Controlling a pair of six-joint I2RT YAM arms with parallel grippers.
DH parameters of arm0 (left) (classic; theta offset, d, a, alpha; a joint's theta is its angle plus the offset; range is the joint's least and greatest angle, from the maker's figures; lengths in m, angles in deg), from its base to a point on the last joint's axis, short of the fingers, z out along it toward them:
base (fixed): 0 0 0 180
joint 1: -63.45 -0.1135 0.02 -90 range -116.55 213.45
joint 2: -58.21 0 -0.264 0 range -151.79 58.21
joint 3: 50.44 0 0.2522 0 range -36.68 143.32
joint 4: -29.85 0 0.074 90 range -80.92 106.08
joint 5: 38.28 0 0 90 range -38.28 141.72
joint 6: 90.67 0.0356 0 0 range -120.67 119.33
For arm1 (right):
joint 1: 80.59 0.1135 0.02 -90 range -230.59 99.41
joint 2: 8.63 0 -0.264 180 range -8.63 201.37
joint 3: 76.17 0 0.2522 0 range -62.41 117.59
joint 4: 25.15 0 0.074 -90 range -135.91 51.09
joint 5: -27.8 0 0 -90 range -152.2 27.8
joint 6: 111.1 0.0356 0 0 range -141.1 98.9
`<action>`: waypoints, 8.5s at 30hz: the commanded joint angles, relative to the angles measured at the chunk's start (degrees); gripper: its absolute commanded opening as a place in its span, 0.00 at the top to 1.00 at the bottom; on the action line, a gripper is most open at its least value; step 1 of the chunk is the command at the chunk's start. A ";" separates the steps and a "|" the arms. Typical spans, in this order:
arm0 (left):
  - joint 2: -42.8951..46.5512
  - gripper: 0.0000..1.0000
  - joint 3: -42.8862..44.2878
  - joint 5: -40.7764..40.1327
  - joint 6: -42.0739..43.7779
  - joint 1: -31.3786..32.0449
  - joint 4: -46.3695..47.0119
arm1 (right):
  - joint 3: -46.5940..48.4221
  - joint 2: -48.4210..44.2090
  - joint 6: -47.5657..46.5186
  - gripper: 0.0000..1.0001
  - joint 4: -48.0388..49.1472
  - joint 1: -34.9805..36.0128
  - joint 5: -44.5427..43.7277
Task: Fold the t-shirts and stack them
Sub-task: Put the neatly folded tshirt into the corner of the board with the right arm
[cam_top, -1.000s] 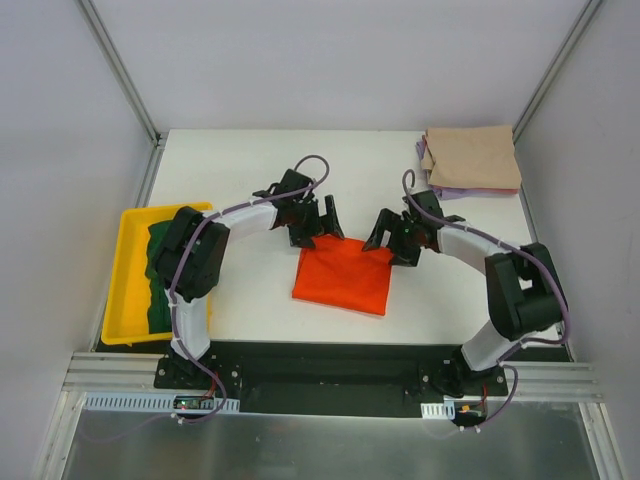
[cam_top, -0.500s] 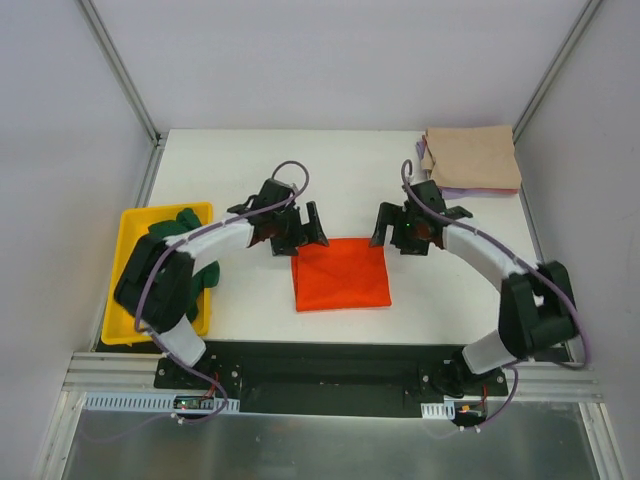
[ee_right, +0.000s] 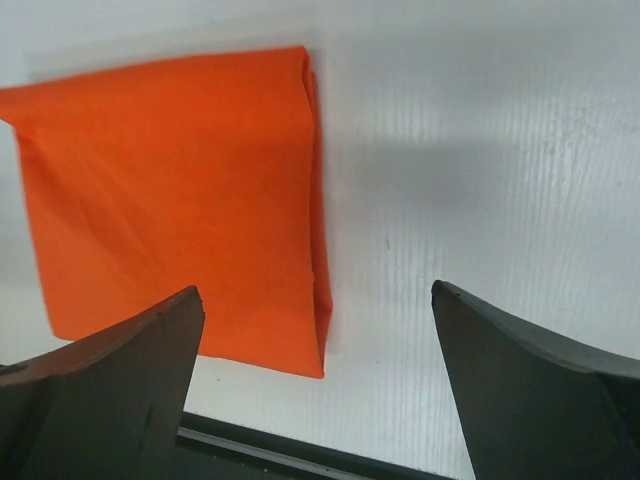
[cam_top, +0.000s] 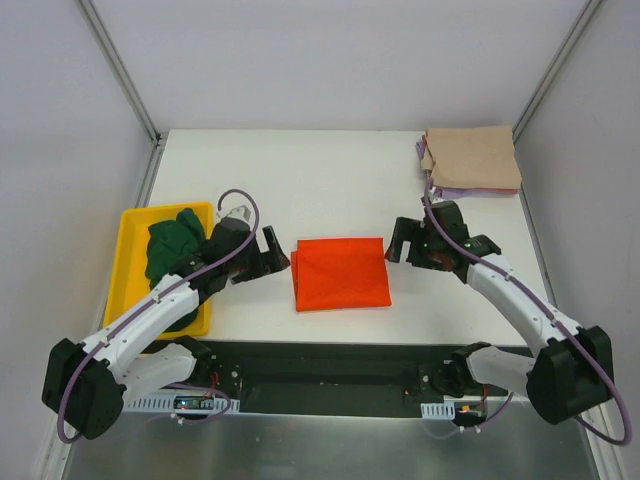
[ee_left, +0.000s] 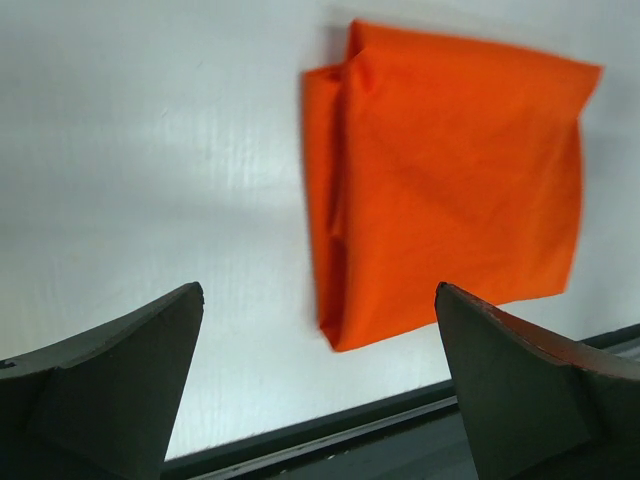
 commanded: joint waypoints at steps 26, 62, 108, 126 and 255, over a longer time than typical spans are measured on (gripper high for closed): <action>-3.81 0.01 -2.57 -2.62 1.20 -0.58 -6.75 | 18.12 45.34 7.76 0.56 -3.88 21.09 -11.42; -5.39 0.01 6.66 -17.65 -0.12 -5.23 -16.24 | 53.53 44.91 -60.61 0.99 18.97 -0.26 -51.06; -17.61 0.01 11.85 -14.04 -0.38 -6.55 -16.33 | 81.06 51.95 -33.37 0.99 -7.66 -13.45 -23.91; -15.76 0.01 10.53 -12.73 -0.73 -6.99 -16.25 | 87.91 55.19 -30.55 1.00 -6.43 -11.51 -9.58; -21.91 0.01 11.58 -8.86 -1.44 -6.99 -15.54 | 91.08 77.51 -20.53 0.04 3.16 -33.92 12.31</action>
